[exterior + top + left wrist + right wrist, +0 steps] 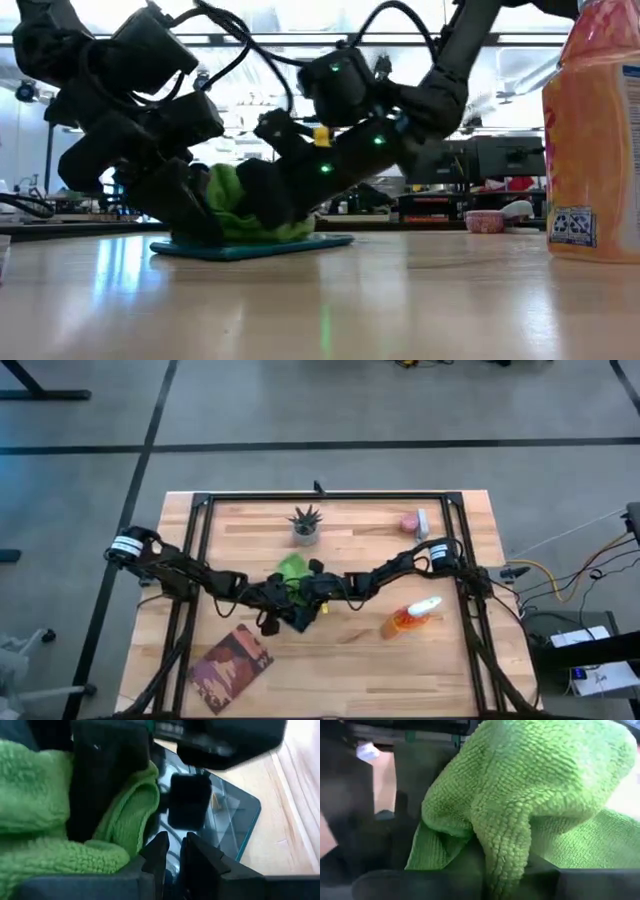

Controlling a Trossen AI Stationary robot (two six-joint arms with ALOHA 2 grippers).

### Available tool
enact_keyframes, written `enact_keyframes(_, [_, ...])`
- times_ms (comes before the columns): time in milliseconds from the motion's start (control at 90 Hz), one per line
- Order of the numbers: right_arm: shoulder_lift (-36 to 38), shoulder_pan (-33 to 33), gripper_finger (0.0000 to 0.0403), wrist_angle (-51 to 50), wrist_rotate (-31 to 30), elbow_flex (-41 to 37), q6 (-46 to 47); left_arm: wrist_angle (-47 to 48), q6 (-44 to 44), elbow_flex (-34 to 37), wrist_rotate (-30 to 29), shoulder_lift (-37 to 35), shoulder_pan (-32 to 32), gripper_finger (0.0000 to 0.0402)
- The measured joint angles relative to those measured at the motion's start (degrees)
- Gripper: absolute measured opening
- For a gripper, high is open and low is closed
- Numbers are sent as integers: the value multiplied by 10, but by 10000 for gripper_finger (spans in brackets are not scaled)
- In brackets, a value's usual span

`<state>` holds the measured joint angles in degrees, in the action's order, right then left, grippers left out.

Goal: Apply microfiber cloth
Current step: Wipe the front of the tablet with the microfiber cloth

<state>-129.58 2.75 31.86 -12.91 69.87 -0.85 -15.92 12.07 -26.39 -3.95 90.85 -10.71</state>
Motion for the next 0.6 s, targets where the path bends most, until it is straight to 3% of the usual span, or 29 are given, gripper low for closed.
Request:
enact_keyframes(278, [43, -6, 3, -92, -106, -38, -9, 13, 32, 6, -15, -1, 1, 59])
enact_keyframes(600, [107, -10, 3, -140, -223, -122, 59, 3, 39, 10, -14, -1, 1, 59])
